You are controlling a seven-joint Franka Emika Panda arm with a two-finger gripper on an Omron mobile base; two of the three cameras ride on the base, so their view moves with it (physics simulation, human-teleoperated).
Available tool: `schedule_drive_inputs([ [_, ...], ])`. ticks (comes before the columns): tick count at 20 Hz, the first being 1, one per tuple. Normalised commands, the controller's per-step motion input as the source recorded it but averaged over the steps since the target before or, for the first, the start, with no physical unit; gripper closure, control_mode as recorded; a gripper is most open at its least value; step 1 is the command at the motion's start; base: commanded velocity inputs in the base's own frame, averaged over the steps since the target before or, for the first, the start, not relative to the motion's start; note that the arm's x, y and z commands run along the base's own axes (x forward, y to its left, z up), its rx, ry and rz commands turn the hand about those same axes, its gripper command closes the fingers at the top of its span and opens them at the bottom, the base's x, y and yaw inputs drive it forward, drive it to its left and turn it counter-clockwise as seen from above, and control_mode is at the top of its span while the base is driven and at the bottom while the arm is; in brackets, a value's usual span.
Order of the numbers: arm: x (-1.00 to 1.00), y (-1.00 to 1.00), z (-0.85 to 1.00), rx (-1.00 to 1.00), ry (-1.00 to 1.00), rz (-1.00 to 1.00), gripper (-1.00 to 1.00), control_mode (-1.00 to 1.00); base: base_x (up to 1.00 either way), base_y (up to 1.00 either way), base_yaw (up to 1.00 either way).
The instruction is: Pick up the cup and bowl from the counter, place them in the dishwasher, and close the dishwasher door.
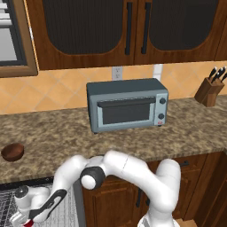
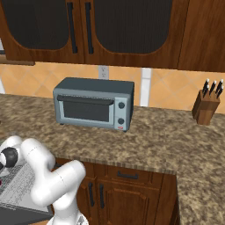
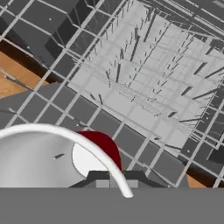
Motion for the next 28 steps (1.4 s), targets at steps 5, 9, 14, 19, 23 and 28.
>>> schedule_drive_inputs([
  [5,0.01,0.04,-0.23,0.00,0.00,0.02,-1.00,-1.00,0.00,0.00,0.00],
  [9,0.00,0.04,0.01,0.00,-0.02,0.03,-1.00,-1.00,0.00,0.00,0.00],
  [14,0.00,0.00,0.30,0.00,0.01,0.05,-1.00,-1.00,0.00,0.00,0.00],
  [19,-0.07,0.00,0.42,0.01,0.00,0.01,-1.00,-1.00,0.00,0.00,0.00],
  [23,-0.07,-0.05,0.53,0.05,0.00,0.00,-1.00,-1.00,0.00,0.00,0.00],
  [28,-0.47,0.00,0.13,0.01,-0.05,0.03,-1.00,-1.00,0.00,0.00,0.00],
])
